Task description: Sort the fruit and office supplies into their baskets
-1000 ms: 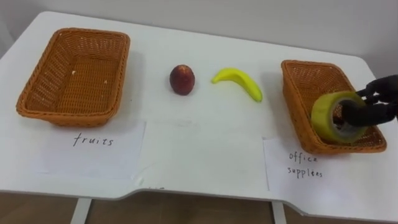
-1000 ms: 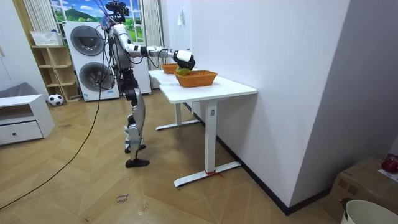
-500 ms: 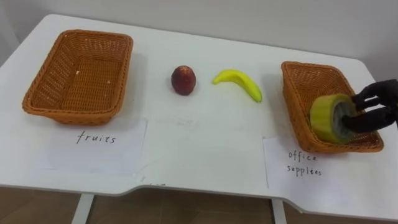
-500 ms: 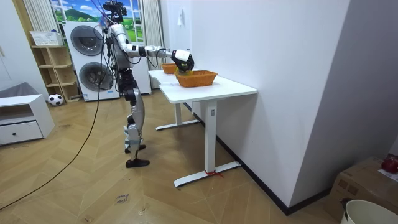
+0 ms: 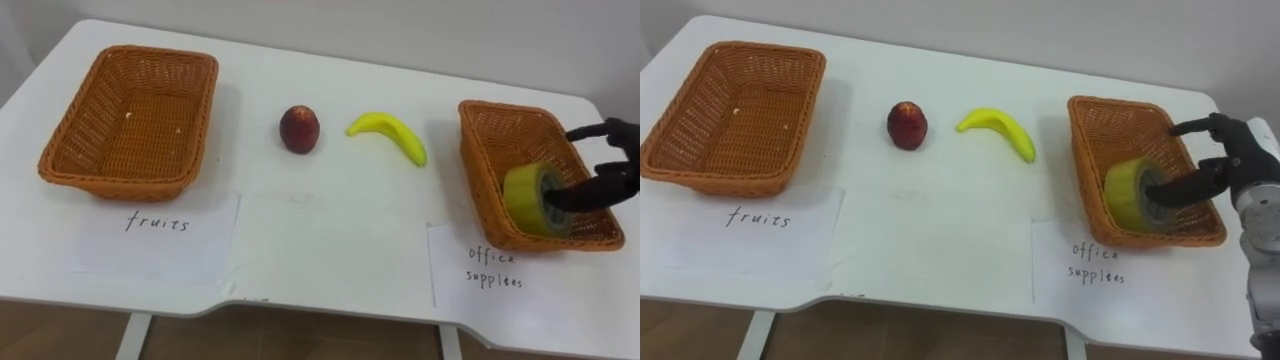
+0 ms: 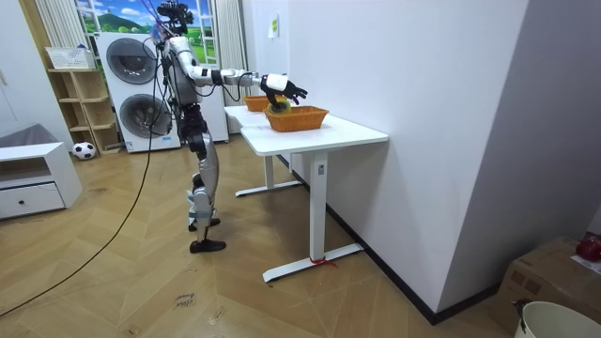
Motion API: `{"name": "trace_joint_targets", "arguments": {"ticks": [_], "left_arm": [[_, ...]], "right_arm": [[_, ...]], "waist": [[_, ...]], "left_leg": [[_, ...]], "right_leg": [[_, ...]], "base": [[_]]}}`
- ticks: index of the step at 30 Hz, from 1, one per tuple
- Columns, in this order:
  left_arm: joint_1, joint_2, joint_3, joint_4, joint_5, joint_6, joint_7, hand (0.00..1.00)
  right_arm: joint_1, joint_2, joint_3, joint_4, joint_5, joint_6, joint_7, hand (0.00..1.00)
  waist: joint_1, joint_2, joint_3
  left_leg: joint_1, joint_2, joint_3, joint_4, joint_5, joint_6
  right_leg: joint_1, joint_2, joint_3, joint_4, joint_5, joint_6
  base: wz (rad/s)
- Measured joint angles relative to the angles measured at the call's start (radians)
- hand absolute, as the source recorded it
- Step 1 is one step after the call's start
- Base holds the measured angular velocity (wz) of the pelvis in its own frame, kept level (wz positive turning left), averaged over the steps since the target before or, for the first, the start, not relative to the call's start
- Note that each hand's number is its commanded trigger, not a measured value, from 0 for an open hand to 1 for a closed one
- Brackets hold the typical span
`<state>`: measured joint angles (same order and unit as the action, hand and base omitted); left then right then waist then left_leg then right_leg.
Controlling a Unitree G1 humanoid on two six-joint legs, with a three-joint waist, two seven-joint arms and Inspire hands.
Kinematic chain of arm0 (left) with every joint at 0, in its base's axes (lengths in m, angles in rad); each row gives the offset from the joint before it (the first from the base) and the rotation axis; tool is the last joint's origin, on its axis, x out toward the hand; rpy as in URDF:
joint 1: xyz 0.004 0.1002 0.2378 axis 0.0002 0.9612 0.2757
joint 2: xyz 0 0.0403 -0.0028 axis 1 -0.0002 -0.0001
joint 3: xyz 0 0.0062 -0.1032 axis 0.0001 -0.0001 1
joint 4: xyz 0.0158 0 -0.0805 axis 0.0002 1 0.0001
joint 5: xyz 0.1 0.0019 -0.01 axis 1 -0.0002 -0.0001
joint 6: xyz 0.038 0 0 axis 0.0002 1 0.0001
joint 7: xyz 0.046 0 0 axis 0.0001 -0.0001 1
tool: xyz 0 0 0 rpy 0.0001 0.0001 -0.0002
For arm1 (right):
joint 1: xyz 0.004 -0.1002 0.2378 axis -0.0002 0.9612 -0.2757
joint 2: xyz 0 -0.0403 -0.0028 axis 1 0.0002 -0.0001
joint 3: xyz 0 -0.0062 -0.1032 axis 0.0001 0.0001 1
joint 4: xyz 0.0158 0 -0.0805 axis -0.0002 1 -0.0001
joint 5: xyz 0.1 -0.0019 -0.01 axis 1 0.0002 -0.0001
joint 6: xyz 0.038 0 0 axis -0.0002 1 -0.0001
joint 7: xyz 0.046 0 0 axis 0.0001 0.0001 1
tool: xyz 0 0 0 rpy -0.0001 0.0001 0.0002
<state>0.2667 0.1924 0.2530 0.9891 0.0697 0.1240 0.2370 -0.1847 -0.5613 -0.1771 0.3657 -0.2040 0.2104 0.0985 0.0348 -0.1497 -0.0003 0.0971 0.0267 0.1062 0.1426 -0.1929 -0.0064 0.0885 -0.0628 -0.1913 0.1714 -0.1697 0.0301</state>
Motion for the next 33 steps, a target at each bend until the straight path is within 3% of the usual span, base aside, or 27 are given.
{"name": "trace_joint_targets", "arguments": {"ticks": [18, 25, 33], "left_arm": [[0.000, 0.000, 0.000, 0.003, 0.005, -0.001, 0.018, 0.00], [0.001, 0.002, 0.000, 0.003, 0.010, -0.004, 0.018, 0.00], [0.007, 0.002, 0.000, -0.008, 0.012, -0.004, 0.035, 0.00]], "right_arm": [[0.012, 0.002, 0.000, -0.040, 0.002, -0.004, -0.041, 0.00], [0.012, 0.002, 0.000, -0.093, 0.005, -0.013, -0.044, 0.00], [0.012, 0.002, -0.003, -0.191, 0.012, -0.023, -0.060, 0.00]], "waist": [[0.002, -0.006, -0.0007], [0.003, -0.017, 0.0079], [0.001, -0.016, 0.0022]], "left_leg": [[0.007, -0.002, 0.000, -0.007, 0.000, 0.000], [0.001, 0.001, 0.000, -0.008, -0.001, 0.000], [0.001, 0.002, 0.000, -0.008, -0.003, -0.001]], "right_leg": [[-0.001, -0.001, 0.002, -0.002, 0.000, 0.000], [-0.003, 0.001, -0.004, 0.000, 0.000, 0.000], [-0.003, 0.002, -0.006, -0.001, 0.000, 0.000]], "base": [[0.00], [0.00], [0.00]]}}
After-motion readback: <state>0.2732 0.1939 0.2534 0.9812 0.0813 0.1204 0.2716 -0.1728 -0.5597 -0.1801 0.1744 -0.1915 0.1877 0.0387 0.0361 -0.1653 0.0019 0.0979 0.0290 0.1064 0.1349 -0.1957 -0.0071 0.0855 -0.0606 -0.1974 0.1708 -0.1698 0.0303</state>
